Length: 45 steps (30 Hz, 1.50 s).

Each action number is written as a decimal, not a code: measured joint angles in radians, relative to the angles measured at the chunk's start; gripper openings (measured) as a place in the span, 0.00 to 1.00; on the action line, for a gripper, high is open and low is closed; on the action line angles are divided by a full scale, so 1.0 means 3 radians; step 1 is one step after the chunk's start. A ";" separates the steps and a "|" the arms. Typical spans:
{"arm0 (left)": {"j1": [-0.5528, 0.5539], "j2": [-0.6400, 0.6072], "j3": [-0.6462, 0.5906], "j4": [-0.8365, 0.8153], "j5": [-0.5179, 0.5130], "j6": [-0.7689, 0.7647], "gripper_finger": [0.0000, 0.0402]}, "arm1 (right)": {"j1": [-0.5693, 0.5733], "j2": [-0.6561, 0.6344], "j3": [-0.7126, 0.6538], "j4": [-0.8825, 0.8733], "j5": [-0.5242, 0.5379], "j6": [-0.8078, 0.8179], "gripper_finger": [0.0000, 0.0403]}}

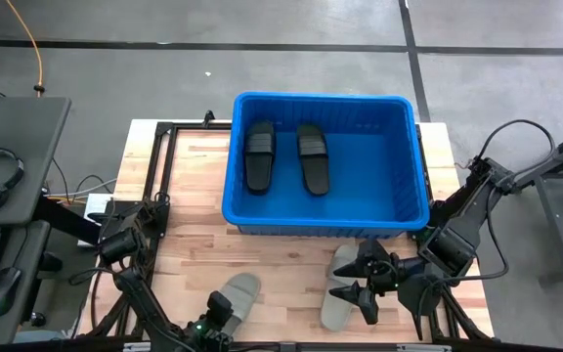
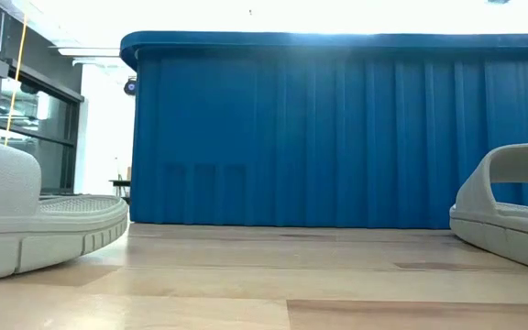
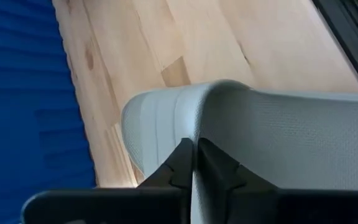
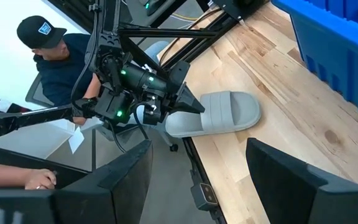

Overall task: Pick and place slides into bin
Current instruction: Put the gray slides into the blue bin

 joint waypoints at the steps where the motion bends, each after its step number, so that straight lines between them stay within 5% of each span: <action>1: -0.0001 0.0000 -0.0001 -0.0001 -0.0020 -0.0004 0.02 | 0.0000 0.0001 0.0000 0.0000 0.0000 0.0000 0.61; 16: -0.0004 0.0000 0.0104 -0.0286 0.0016 -0.0075 0.01 | 0.0000 0.0000 0.0000 0.0038 0.0052 -0.0177 0.61; 31: 0.0000 0.0000 0.1440 -0.1258 -0.0001 -0.0364 0.00 | 0.0000 -0.0001 -0.0001 0.0315 -0.0187 -0.0683 0.61; 38: 0.0046 -0.0006 0.2094 -0.1254 -0.0035 -0.0185 0.00 | 0.0001 -0.0001 -0.0001 0.0412 -0.0201 -0.0932 0.61; 45: 0.0229 -0.0197 0.2138 -0.1260 -0.0229 0.0116 0.00 | -0.0010 -0.0027 -0.0001 0.0446 -0.0182 -0.1230 0.61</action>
